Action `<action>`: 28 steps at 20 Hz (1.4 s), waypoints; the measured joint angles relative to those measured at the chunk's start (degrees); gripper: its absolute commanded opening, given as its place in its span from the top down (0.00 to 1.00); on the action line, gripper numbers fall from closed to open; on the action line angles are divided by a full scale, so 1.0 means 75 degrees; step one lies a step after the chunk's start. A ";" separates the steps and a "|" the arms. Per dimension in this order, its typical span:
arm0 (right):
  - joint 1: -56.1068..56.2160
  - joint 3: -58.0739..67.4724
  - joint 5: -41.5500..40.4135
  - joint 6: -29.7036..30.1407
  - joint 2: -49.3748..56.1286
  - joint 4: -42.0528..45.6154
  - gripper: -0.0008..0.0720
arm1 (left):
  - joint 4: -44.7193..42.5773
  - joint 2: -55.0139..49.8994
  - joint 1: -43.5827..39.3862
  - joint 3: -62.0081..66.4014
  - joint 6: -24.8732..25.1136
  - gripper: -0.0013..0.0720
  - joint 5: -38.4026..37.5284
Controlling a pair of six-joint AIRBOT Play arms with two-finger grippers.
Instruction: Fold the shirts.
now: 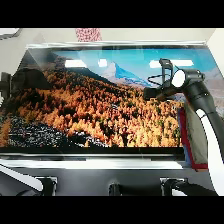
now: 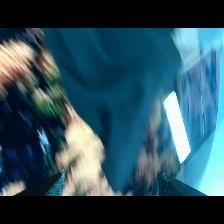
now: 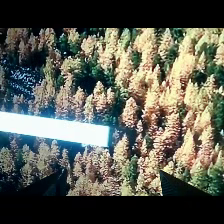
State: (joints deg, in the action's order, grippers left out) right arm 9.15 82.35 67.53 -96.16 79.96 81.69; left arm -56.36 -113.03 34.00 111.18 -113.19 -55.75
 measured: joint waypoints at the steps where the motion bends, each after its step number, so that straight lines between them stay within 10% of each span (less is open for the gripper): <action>1: 0.0000 0.0000 0.0000 0.0035 0.0000 -0.0009 0.05 | 0.0219 -0.0189 0.0067 0.0032 -0.0003 0.00 0.0175; 9: 0.0000 0.0000 0.0152 0.0105 0.0000 -0.0551 0.05 | 0.2503 -0.1486 -0.0207 0.0128 0.1011 0.06 0.2069; 11: 0.0000 0.0000 0.0393 0.0108 0.0000 -0.0673 0.05 | 0.2920 -0.1641 -0.0332 0.0131 0.1376 0.75 0.2498; 12: 0.0000 0.0000 0.0525 0.0108 0.0000 -0.0711 0.05 | 0.3063 -0.1690 -0.0376 0.0131 0.1478 0.94 0.2614; 23: 0.0000 0.0012 0.0495 0.0140 -0.1559 0.1609 0.05 | 0.3771 0.1253 -0.1236 0.0140 0.4876 0.94 0.1221; 28: 0.0000 0.0015 0.0463 0.0140 -0.2914 0.2340 0.05 | 0.2355 0.3585 -0.2862 0.0137 0.5141 0.94 -0.0743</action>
State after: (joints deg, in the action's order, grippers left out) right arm 9.15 82.46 71.00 -95.11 58.11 99.24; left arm -38.70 -86.15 12.53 112.20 -74.63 -61.32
